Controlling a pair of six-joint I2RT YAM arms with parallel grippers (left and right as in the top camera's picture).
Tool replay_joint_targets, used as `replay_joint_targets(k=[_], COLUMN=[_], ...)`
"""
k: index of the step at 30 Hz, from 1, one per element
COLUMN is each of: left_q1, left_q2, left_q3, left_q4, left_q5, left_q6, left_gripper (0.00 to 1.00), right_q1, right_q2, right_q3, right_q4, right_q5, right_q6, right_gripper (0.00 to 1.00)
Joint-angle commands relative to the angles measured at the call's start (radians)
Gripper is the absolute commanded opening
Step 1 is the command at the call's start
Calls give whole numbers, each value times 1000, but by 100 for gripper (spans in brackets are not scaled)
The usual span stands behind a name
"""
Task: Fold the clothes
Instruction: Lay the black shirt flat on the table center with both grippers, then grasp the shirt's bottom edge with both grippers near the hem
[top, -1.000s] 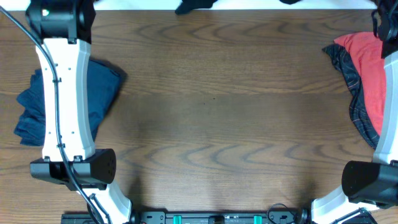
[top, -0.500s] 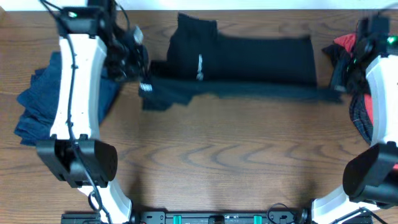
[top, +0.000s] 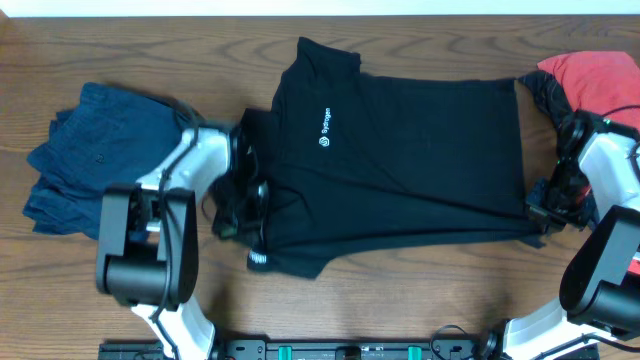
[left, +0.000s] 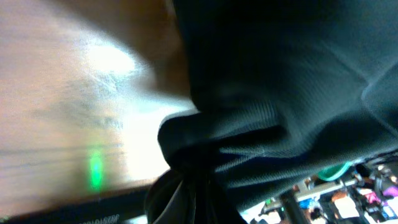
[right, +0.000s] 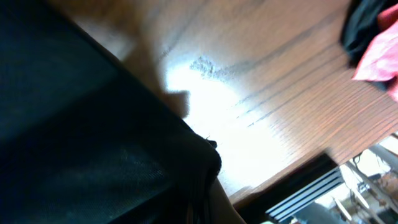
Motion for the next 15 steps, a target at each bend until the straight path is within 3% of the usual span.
replay_joint_targets(k=[1, 7, 15], left_q1=[6, 6, 6], left_q2=[-125, -323, -588], left_q3=[-119, -252, -275], left_q4=[51, 110, 212], left_q5=[-28, -31, -31], left_q6=[-39, -79, -163], left_gripper=[6, 6, 6], right_q1=[-9, -9, -8], right_q2=[3, -29, -182], right_q3=[-43, -111, -140], right_q4=[18, 41, 96], right_q5=[53, 51, 25], right_q6=[50, 67, 77], right_gripper=[1, 1, 1])
